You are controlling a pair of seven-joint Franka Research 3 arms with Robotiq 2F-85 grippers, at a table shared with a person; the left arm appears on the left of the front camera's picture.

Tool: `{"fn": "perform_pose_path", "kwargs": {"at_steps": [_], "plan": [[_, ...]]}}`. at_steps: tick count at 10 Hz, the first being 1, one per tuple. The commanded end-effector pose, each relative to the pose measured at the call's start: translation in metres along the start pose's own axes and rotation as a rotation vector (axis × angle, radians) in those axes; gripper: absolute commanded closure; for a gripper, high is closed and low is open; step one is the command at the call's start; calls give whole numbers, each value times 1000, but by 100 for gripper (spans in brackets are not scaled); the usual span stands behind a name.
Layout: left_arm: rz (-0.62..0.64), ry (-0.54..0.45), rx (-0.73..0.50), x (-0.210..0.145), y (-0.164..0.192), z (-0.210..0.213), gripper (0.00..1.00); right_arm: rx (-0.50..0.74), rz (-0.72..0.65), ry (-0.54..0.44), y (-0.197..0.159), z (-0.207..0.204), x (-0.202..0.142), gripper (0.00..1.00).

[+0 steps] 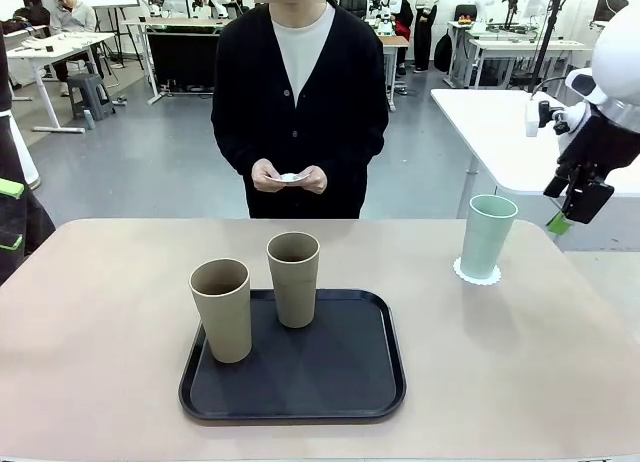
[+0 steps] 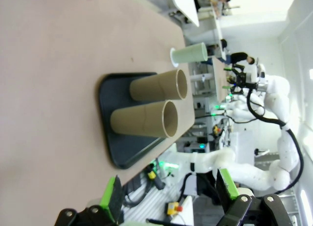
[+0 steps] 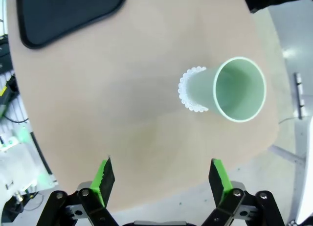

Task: Place coasters on the table and set cups on them.
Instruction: Pick up one Reusable plastic cup and place it on a coaster set by the human, then take one Reusable plastic cup from the Flat Tray and place it on a coaster set by the human.

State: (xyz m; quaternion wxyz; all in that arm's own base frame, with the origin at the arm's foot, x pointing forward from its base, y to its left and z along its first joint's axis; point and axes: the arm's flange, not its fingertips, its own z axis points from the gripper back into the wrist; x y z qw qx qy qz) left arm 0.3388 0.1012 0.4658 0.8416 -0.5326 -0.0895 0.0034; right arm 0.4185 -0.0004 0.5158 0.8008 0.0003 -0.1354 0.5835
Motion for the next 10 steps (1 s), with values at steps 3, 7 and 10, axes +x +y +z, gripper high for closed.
{"fn": "perform_pose_path", "kwargs": {"at_steps": [3, 7, 10], "plan": [[-6, -5, -10, 0, -1, 2, 0, -50, 17, 14, -2, -2, -8, 0], [-6, -5, -10, 0, -1, 2, 0, -50, 17, 14, -2, -2, -8, 0], [-6, -5, -10, 0, -1, 2, 0, -50, 17, 14, -2, -2, -8, 0]]}}
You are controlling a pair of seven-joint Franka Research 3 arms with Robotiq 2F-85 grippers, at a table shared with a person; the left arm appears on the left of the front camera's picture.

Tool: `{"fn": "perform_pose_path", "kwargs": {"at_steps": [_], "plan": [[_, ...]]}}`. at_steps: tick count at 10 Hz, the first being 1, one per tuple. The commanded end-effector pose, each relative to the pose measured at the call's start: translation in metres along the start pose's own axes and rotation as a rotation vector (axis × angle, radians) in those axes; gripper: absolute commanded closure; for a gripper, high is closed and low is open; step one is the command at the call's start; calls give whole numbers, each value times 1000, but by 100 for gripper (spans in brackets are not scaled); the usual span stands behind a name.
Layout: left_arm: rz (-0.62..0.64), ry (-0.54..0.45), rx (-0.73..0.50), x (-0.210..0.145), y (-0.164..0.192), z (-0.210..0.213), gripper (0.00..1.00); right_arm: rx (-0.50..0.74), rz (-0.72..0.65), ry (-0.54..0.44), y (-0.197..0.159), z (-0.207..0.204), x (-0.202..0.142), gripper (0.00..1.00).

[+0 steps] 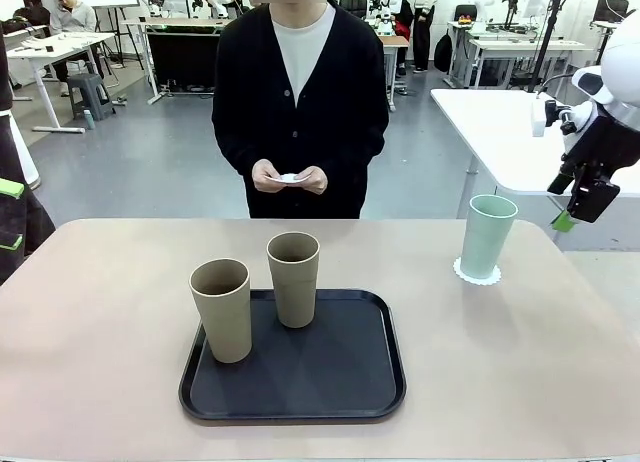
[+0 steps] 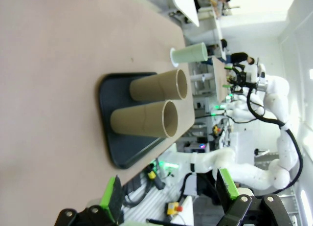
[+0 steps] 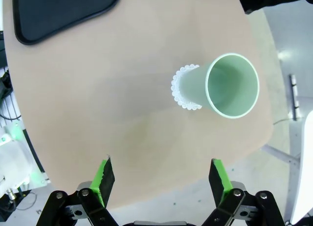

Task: Place coasters on the table and set cups on them.
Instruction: Take one Reusable plastic cup from the Flat Tray and place it on a coaster set by the human.

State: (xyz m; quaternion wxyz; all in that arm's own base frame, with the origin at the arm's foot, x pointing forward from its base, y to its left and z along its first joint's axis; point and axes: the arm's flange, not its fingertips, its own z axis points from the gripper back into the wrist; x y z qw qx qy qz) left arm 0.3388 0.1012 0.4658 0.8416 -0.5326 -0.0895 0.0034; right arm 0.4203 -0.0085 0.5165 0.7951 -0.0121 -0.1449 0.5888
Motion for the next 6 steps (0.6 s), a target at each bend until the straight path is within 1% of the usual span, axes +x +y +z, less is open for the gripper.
{"fn": "perform_pose_path", "kwargs": {"at_steps": [1, 2, 3, 4, 5, 6], "plan": [[-6, -4, -10, 0, -1, 2, 0, -21, -2, 17, 3, -3, -1, 0], [-6, -4, -10, 0, -1, 2, 0, 0, 0, 0, 0, 0, 0, 0], [-6, -4, -10, 0, -1, 2, 0, -84, -376, 65, 15, 4, -4, 0], [-6, -4, -10, 0, -1, 2, 0, -114, -478, 135, 24, 10, -10, 0], [-6, -4, -10, 0, -1, 2, 0, -56, -574, 170, 27, 15, -16, 0], [-6, -4, -10, 0, -1, 2, 0, 46, -687, 196, 28, 20, -20, 0]]}}
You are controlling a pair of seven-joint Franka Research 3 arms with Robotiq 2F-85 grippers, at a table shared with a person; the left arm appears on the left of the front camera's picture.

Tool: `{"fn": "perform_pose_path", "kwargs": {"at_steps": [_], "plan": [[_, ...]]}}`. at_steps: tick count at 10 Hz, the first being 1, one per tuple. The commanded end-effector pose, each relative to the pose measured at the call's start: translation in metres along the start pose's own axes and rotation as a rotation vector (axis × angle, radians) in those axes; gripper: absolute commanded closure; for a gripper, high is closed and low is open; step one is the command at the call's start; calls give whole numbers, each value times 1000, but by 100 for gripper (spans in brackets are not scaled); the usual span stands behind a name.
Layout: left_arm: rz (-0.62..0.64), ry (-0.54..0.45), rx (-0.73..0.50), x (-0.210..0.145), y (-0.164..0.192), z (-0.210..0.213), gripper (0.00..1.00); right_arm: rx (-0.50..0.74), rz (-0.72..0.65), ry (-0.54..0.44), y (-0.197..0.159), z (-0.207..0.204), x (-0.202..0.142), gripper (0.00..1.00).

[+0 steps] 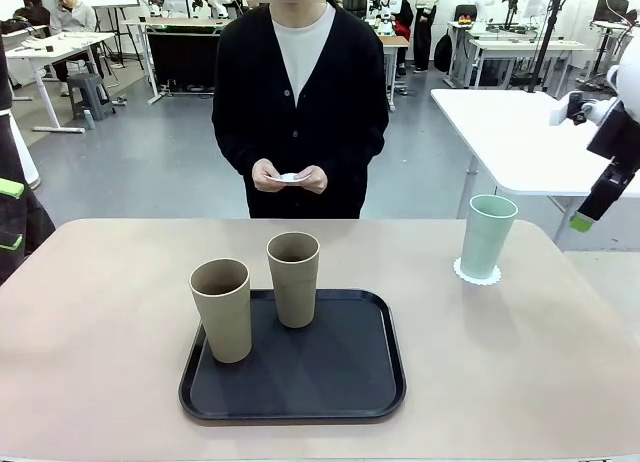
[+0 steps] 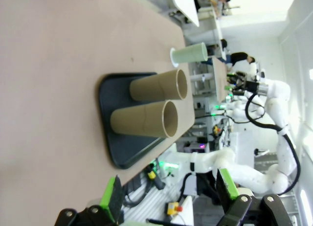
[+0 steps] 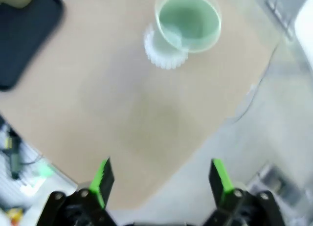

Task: Place coasters on the table and set cups on them.
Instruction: Take one Reusable plastic cup from the Flat Tray and place it on a coaster set by the human.

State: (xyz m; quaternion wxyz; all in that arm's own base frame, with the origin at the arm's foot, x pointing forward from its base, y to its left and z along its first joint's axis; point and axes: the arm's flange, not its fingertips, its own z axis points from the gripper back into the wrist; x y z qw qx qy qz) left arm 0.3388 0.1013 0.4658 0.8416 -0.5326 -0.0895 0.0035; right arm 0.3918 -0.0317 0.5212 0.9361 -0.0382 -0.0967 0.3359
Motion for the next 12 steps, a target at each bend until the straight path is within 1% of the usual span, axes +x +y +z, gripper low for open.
{"fn": "perform_pose_path", "kwargs": {"at_steps": [1, 2, 3, 4, 5, 6, 7, 8, 9, 10, 11, 12], "plan": [[-7, -4, -10, 0, -1, 2, 0, 216, -134, 117, 17, 7, -5, 0], [-7, -4, -10, 0, -1, 2, 0, 231, -120, 166, 23, 6, -11, 0], [-7, -4, -10, 0, -1, 2, 0, 75, 106, 115, 28, 5, -13, 0], [-7, -4, -10, 0, -1, 2, 0, 144, -110, 157, 17, -4, -17, 0], [-7, -4, -10, 0, -1, 2, 0, 150, -53, 171, 24, -1, -16, 0], [-7, -4, -10, 0, -1, 2, 0, 467, -193, -82, -9, 1, -33, 0], [-7, -4, -10, 0, -1, 2, 0, 621, -279, -247, -36, -7, -53, 0], [-7, -4, -10, 0, -1, 2, 0, 718, -341, -390, -52, -16, -72, 0], [-7, -4, -10, 0, -1, 2, 0, 823, -369, -516, -63, -22, -93, 0], [-7, -4, -10, 0, -1, 2, 0, 902, -426, -637, -78, -30, -115, 0], [-7, -4, -10, 0, -1, 2, 0, 964, -476, -704, -88, -41, -130, 0], [-7, -4, -10, 0, -1, 2, 0, 1024, -481, -740, -92, -49, -141, 0]]}}
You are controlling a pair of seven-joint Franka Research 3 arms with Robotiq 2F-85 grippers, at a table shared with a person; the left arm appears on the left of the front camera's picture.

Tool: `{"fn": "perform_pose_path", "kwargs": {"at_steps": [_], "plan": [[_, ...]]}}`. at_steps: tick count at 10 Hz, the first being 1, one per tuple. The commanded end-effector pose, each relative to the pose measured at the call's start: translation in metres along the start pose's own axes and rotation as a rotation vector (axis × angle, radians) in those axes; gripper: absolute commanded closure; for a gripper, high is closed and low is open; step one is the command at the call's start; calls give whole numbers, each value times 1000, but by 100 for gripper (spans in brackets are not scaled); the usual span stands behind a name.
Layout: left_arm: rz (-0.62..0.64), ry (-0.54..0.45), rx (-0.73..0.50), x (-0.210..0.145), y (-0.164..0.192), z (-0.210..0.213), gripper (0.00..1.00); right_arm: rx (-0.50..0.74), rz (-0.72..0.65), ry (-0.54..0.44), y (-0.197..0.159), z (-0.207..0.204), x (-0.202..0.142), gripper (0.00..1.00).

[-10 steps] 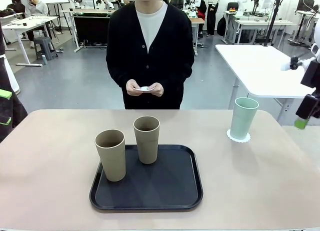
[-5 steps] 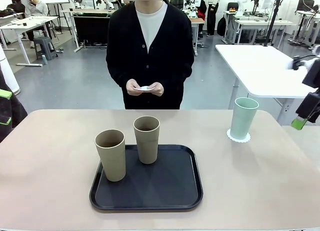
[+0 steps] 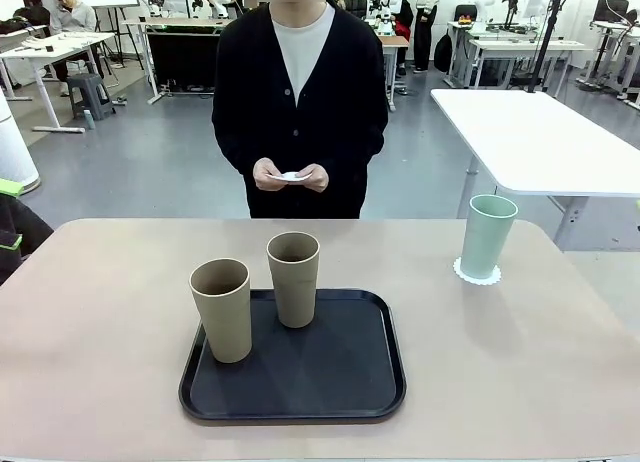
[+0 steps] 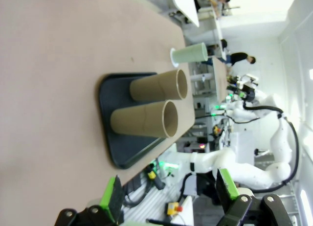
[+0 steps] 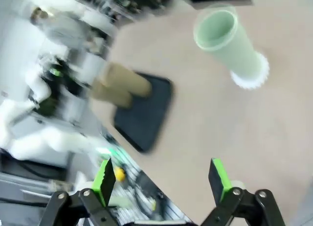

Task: Place coasters on the table and set cups on them.
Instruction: Take one Reusable plastic cup from the Flat Tray and place it on a coaster set by the human.

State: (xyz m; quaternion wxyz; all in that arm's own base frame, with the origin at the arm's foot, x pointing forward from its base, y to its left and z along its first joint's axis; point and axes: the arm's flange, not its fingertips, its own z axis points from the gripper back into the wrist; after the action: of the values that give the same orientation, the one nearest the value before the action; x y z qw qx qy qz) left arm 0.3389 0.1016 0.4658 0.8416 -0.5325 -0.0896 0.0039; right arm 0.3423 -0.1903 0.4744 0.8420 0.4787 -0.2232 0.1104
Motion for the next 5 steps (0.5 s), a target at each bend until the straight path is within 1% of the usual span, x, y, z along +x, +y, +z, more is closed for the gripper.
{"fn": "perform_pose_path", "kwargs": {"at_steps": [1, 2, 3, 4, 5], "plan": [[-7, -4, -11, 0, -1, 1, 0, 218, -12, -103, -27, -1, -2, 0], [-7, -4, -11, 0, -1, 1, 0, 243, -39, -124, -44, 4, -7, 0], [-7, -4, -11, 0, -1, 1, 0, 264, -54, -96, -56, 7, -11, 0], [-7, -4, -11, 0, -1, 1, 0, 282, -46, -17, -61, 12, -13, 0], [-7, -4, -11, 0, -1, 1, 0, 270, -42, 45, -64, 21, -11, 0]]}}
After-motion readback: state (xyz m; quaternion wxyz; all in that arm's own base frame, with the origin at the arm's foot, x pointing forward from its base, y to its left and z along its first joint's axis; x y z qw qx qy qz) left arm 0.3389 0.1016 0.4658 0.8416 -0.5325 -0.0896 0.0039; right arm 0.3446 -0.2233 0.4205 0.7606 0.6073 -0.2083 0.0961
